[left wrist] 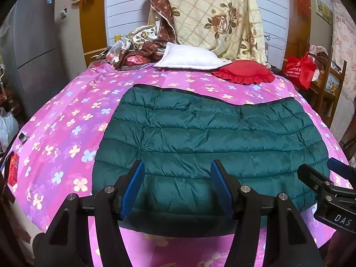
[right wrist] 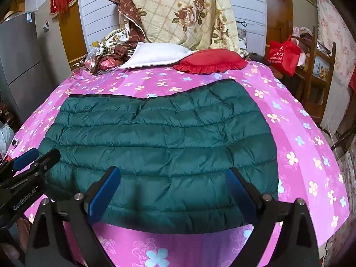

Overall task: Fold large clothes
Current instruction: 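Smooth the folded jacket bundle flat with both grippers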

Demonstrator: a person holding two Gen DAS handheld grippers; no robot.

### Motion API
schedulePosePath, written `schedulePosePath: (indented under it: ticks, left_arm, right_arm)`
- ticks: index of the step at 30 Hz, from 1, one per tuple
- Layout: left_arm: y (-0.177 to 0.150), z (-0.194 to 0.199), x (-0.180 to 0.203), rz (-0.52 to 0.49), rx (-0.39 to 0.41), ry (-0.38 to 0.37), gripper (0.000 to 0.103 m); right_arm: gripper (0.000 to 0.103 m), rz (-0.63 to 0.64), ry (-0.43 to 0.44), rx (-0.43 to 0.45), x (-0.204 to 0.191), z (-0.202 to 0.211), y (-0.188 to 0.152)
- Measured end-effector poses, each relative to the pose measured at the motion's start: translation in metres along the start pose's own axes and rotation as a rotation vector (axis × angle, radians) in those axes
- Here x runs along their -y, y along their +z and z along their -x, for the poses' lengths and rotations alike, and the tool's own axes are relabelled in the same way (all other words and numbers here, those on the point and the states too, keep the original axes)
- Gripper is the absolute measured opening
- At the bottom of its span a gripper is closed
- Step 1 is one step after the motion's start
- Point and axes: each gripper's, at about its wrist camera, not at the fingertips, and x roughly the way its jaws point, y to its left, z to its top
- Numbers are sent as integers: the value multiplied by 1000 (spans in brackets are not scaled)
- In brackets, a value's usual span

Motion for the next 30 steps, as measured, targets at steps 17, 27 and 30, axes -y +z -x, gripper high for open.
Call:
schedulePosePath:
  ticks: [17, 27, 30]
  left_arm:
    - [-2, 1, -1, 4, 2, -6, 41]
    - [-2, -1, 1, 2, -2, -5, 41]
    - [-1, -4, 0, 10, -8, -9, 41]
  right_arm:
    - [97, 2, 4, -3, -2, -1, 0]
    - [97, 9, 8, -16, -6, -7, 0]
    - [97, 8, 11, -16, -7, -9, 0]
